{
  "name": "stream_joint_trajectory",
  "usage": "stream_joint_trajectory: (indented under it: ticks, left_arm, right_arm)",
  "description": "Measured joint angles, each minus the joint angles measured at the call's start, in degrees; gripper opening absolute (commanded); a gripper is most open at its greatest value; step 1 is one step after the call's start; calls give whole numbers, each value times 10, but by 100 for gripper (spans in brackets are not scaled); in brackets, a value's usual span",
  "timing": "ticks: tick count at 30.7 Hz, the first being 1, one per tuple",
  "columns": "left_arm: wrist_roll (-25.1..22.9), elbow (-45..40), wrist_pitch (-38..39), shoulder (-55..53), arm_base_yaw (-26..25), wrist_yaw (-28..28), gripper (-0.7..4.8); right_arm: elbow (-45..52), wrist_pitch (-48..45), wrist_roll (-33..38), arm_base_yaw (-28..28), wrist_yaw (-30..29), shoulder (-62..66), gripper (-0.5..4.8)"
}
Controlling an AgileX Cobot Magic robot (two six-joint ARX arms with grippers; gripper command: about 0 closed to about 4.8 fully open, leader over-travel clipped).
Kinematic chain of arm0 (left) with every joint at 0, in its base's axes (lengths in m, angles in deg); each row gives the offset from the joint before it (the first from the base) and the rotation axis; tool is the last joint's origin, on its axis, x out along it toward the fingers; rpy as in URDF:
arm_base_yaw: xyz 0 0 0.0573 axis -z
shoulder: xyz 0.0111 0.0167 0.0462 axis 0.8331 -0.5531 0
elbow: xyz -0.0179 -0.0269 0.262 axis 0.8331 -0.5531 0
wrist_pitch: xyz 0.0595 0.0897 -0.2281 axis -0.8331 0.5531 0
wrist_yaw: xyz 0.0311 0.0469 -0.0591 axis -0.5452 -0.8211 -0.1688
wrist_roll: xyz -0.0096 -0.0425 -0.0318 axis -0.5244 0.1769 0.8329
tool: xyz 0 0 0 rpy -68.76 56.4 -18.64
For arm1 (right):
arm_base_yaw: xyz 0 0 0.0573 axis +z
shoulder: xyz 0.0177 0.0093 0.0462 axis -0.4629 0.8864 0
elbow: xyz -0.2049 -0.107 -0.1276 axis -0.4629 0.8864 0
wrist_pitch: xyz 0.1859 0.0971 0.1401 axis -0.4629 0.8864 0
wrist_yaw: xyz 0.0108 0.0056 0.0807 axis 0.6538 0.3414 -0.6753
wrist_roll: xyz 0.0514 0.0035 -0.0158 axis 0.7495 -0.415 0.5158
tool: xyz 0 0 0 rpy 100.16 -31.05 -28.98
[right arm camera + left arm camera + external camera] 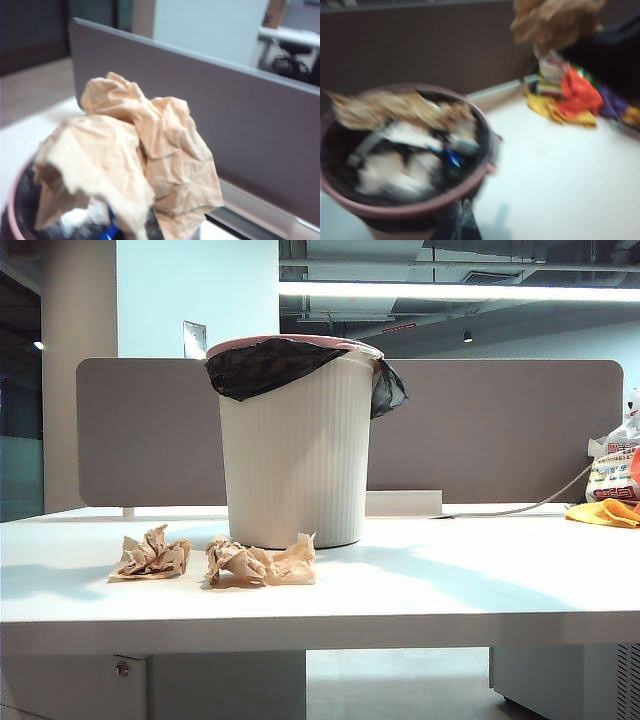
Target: Pick up all the trash on the table and put it in the trash can.
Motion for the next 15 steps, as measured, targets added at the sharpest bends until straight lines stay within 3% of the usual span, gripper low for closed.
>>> stream_joint_trajectory:
  ticks: [8,15]
  left_arm:
    - [-6,33,40,0,-35,-8,-6]
    - [-6,35,113,0,-34,-9,-6]
  right_arm:
    - [-149,11,3,50,2,135,-2]
    - [-183,37,30,60,31,218,-2]
